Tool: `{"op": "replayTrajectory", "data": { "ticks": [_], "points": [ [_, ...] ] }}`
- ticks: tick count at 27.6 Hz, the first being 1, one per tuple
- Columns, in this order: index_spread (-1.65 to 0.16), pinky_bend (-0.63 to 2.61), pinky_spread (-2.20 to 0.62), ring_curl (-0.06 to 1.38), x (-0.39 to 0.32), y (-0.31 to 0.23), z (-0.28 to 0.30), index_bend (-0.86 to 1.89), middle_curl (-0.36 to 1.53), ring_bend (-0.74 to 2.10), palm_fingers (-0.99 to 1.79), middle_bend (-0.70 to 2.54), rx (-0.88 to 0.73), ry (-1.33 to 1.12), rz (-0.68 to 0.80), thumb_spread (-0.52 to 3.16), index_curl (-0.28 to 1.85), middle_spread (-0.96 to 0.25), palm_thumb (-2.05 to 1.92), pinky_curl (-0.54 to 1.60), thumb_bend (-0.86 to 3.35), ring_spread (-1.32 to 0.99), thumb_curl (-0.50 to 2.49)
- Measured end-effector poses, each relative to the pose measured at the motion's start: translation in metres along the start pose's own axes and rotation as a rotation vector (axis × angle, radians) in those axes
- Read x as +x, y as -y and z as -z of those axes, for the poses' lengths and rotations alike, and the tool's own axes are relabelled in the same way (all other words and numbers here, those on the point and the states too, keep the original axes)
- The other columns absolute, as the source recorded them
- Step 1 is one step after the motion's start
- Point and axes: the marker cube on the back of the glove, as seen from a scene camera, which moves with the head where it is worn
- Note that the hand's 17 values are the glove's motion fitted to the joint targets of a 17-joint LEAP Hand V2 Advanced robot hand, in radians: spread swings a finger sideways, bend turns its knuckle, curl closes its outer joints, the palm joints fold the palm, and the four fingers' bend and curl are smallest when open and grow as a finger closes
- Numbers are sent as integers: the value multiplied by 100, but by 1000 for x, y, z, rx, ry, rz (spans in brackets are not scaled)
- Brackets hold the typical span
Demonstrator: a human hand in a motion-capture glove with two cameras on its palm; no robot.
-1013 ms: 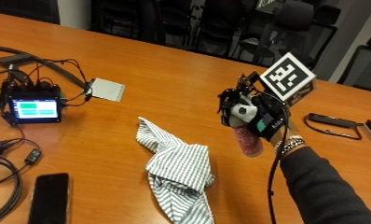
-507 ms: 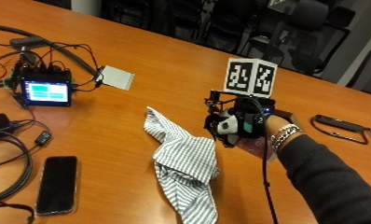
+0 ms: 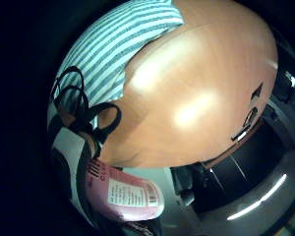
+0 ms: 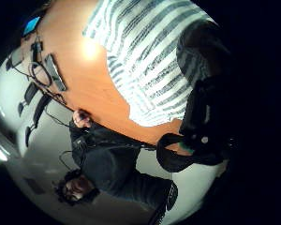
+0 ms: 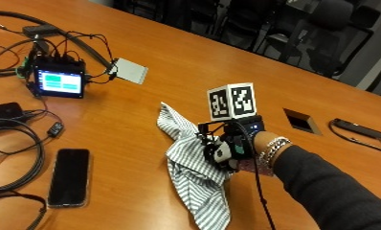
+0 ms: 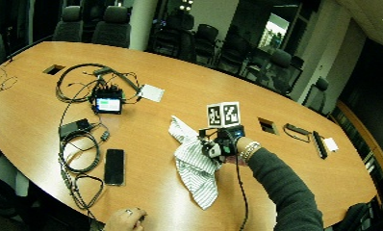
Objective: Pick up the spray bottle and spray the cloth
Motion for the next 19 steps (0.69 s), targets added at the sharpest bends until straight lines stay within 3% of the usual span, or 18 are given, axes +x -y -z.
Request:
{"op": "replayTrajectory", "data": {
  "ticks": [10, 19],
  "points": [
    [-30, 51, -30, 45, -8, -17, 20, 18, 51, 70, 134, 55, 78, 85, 67, 123, 51, -21, 84, 39, -1, -20, 61],
    [-30, 51, -30, 45, -68, -36, 73, 20, 50, 68, 133, 52, 255, 294, 339, 128, 52, -21, 84, 39, 0, -19, 61]
  ]
}}
